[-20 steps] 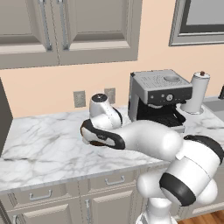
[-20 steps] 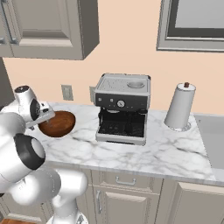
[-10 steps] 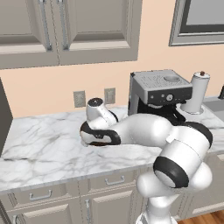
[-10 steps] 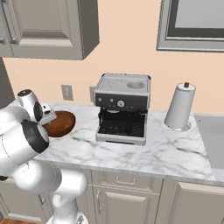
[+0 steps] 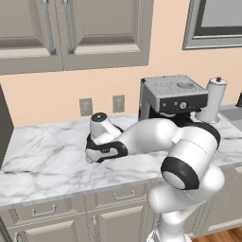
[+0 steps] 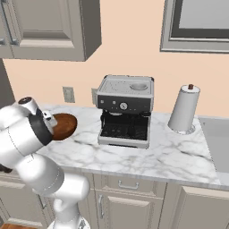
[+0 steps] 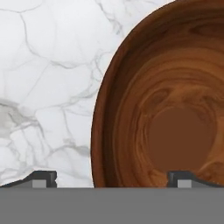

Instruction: Place the two vegetables and bowl onto the tray for setting up a vegetable dip station.

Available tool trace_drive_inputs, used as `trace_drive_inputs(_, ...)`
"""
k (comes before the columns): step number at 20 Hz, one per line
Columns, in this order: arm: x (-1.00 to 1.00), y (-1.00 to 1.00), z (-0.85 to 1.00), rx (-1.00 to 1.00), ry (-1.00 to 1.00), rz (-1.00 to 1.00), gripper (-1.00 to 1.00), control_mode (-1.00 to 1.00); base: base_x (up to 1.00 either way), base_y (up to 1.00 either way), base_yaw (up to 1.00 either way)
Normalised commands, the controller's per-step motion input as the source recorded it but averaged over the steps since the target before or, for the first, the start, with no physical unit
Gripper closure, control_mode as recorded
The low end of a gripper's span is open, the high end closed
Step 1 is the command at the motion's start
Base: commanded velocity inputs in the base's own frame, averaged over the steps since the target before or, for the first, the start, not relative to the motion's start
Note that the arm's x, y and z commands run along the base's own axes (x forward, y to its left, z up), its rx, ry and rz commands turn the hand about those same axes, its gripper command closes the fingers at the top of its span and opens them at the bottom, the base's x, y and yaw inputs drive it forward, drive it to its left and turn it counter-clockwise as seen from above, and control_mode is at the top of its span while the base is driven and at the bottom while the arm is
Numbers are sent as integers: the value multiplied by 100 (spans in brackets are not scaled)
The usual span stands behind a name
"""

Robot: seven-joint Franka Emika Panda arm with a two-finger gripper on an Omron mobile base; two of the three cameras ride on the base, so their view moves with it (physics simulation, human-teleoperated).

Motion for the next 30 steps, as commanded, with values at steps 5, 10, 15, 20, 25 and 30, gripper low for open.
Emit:
trace_drive_inputs(5, 1, 2, -4, 0, 0, 0, 100, -100, 0, 0, 0)
trace_drive_inputs(10, -5, 0, 25, 0, -4, 8, 100, -100, 0, 0, 0)
trace_drive_inputs(15, -12, 0, 54, 0, -13, 17, 100, -100, 0, 0, 0)
trace_drive_inputs(20, -24, 0, 35, 0, -18, 24, 100, -100, 0, 0, 0)
trace_drive_inputs(25, -53, -21, 28, -1, -10, 29, 100, -100, 0, 0, 0)
trace_drive_inputs(30, -48, -40, 25, -2, -1, 21, 100, -100, 0, 0, 0)
